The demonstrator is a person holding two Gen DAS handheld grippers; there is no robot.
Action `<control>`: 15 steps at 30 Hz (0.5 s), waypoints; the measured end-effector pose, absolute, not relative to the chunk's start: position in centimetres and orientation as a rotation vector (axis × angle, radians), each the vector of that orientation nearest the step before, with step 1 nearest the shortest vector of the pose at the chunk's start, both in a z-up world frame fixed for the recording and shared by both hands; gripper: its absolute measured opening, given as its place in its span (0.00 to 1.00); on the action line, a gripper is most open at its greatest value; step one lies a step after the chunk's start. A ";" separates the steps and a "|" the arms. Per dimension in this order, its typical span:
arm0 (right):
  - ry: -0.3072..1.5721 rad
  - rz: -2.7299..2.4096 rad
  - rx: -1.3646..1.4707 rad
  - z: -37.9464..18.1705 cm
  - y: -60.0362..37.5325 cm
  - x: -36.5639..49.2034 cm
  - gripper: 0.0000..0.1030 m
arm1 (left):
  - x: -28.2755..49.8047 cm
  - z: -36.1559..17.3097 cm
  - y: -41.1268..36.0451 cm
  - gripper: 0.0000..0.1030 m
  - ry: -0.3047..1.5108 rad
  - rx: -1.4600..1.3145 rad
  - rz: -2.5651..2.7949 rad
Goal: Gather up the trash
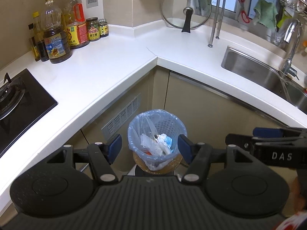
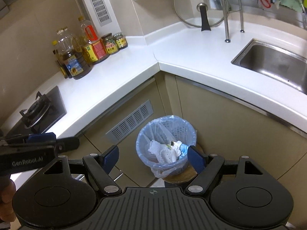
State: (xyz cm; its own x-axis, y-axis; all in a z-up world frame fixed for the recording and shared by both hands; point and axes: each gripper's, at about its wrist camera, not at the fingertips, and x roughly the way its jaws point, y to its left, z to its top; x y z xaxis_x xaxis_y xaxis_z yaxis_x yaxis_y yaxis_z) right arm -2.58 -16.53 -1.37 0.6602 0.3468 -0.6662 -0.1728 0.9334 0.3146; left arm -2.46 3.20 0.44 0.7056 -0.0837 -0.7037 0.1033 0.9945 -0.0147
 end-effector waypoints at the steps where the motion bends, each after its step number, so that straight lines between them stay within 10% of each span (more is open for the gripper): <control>1: 0.793 0.295 0.229 -1.2 -16.5 -3.0 0.76 | -2.9 0.6 3.3 0.60 0.777 0.025 -0.107; 15: 0.781 0.314 0.199 -0.6 -15.9 -4.8 0.76 | -5.4 1.2 3.0 0.64 0.762 0.026 -0.133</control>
